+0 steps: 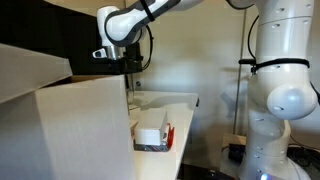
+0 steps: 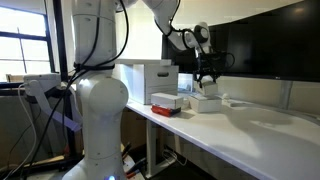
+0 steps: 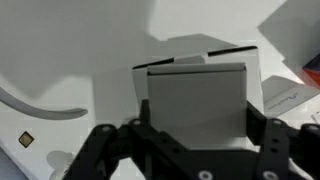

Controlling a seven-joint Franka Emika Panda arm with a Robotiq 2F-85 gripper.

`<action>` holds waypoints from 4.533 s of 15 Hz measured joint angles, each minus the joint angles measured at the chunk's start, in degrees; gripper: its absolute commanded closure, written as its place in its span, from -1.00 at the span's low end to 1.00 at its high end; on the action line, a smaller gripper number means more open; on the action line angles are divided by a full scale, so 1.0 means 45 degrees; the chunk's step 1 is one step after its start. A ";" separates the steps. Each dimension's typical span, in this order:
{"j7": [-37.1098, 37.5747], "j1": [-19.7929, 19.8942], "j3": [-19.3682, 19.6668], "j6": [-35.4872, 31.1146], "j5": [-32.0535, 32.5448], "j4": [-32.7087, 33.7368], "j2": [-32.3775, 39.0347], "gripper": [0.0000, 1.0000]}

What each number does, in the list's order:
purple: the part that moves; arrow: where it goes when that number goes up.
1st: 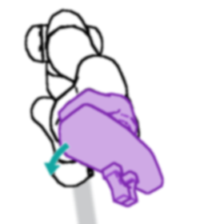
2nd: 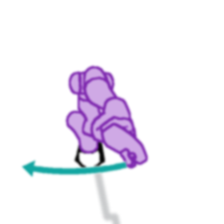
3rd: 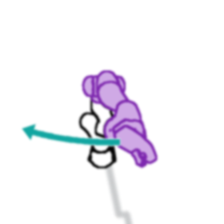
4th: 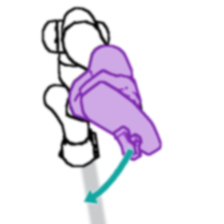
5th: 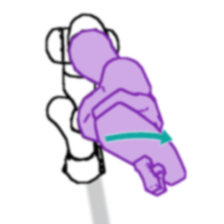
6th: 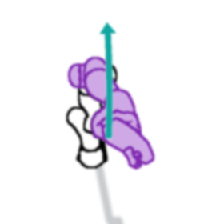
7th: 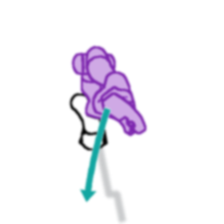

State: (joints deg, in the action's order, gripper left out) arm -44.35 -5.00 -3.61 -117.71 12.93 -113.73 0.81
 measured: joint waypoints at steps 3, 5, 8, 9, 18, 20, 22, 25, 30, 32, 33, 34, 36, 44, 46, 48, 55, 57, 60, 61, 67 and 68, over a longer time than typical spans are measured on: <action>0.0380 0.0000 -0.0066 0.0021 0.0073 0.0768 0.0764 -1.00; 0.0499 0.0007 -0.0060 0.0076 0.0168 0.1198 0.1125 -1.00; 0.0515 0.0043 -0.0032 0.0164 0.0288 0.1483 0.1339 -1.00; 0.0515 0.0056 -0.0016 0.0211 0.0298 0.1492 0.1336 -1.00; 0.0448 0.0154 0.0194 0.1751 0.0304 0.1193 0.0213 -1.00; 0.0387 0.0162 0.0208 0.2183 0.0304 0.0929 -0.0302 -1.00; 0.0197 0.0160 0.0208 0.2697 0.0285 0.0570 -0.0891 -1.00; -0.0160 0.0133 0.0208 0.3343 0.0232 -0.0129 -0.1911 -1.00; -0.0132 -0.0146 0.0200 0.4108 -0.0304 -0.1316 -0.3630 -1.00; -0.0044 -0.0255 0.0195 0.4147 -0.0450 -0.1677 -0.4134 -1.00; -0.0035 -0.0273 0.0195 0.4147 -0.0462 -0.1776 -0.4262 -1.00; -0.0035 -0.0272 0.0196 0.4147 -0.0465 -0.1822 -0.4305 -1.00; -0.0034 -0.0272 0.0197 0.4147 -0.0467 -0.1841 -0.4300 -1.00; -0.0033 -0.0272 0.0197 0.4147 -0.0471 -0.1845 -0.4296 -1.00; -0.0033 -0.0306 0.0198 0.4147 -0.0477 -0.1840 -0.4278 -1.00; -0.0033 -0.0540 0.0122 0.4160 -0.0530 -0.1841 -0.4273 -1.00; 0.0011 -0.1838 -0.0547 0.4346 -0.1669 -0.1915 -0.4377 -1.00; -0.0266 -0.2033 -0.0505 0.4498 -0.2279 -0.2197 -0.4639 -1.00; -0.1110 -0.2190 -0.0273 0.4627 -0.3128 -0.2897 -0.5159 -1.00; -0.1368 -0.2216 -0.0196 0.4627 -0.3261 -0.3135 -0.5273 -1.00; -0.2962 -0.2323 -0.0108 0.4505 -0.3300 -0.4187 -0.5559 -1.00; -0.3240 -0.2340 -0.0115 0.4422 -0.3269 -0.4244 -0.5525 -1.00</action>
State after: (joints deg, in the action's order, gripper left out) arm -58.93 -15.53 -4.13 -97.81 -1.78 -132.82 -24.05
